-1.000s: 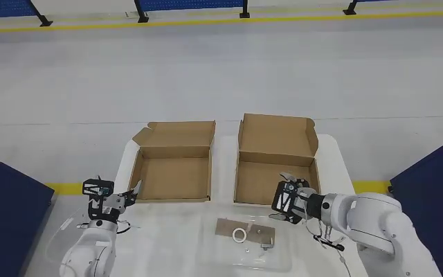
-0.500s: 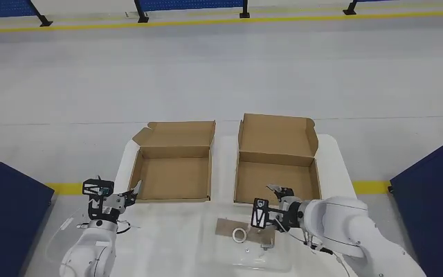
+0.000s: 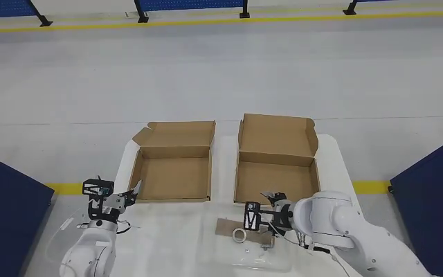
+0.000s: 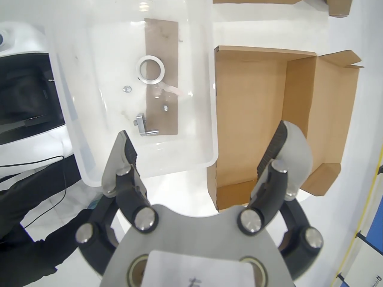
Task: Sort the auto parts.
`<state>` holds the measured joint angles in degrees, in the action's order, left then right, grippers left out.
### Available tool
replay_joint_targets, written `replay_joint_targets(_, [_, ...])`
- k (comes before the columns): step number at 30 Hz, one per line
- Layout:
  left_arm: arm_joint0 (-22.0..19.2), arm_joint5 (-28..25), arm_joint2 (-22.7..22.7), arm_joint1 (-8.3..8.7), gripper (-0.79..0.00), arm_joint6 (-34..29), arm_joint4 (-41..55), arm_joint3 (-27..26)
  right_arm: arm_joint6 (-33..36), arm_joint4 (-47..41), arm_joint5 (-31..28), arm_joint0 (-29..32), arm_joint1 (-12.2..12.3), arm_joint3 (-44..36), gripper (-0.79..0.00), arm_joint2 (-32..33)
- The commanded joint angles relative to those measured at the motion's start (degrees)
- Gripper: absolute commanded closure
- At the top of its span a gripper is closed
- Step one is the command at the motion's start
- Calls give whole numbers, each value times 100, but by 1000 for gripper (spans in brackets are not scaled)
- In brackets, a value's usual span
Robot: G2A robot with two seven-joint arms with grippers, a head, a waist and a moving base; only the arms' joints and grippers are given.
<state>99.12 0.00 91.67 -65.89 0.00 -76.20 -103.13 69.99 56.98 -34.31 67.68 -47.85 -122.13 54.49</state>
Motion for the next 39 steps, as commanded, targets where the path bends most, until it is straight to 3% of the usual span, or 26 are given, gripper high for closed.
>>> replay_joint_targets(1, [0,0,0,0,-785,0,0,0,78,-173,79,-143,17,31,-785,-137])
replay_joint_targets(6, [0,0,0,0,-785,0,0,0,416,-644,414,-807,97,211,-785,-831])
replay_joint_targets(16, [0,0,0,0,-785,0,0,0,1137,-1856,1136,-2841,145,720,-785,-2850])
replay_joint_targets(27, [0,0,0,0,-785,0,0,0,1208,-1539,1208,-2764,143,781,-785,-2974])
replay_joint_targets(39, [0,0,0,0,-785,0,0,0,1139,-1509,1140,-2916,-138,1138,-785,-3551])
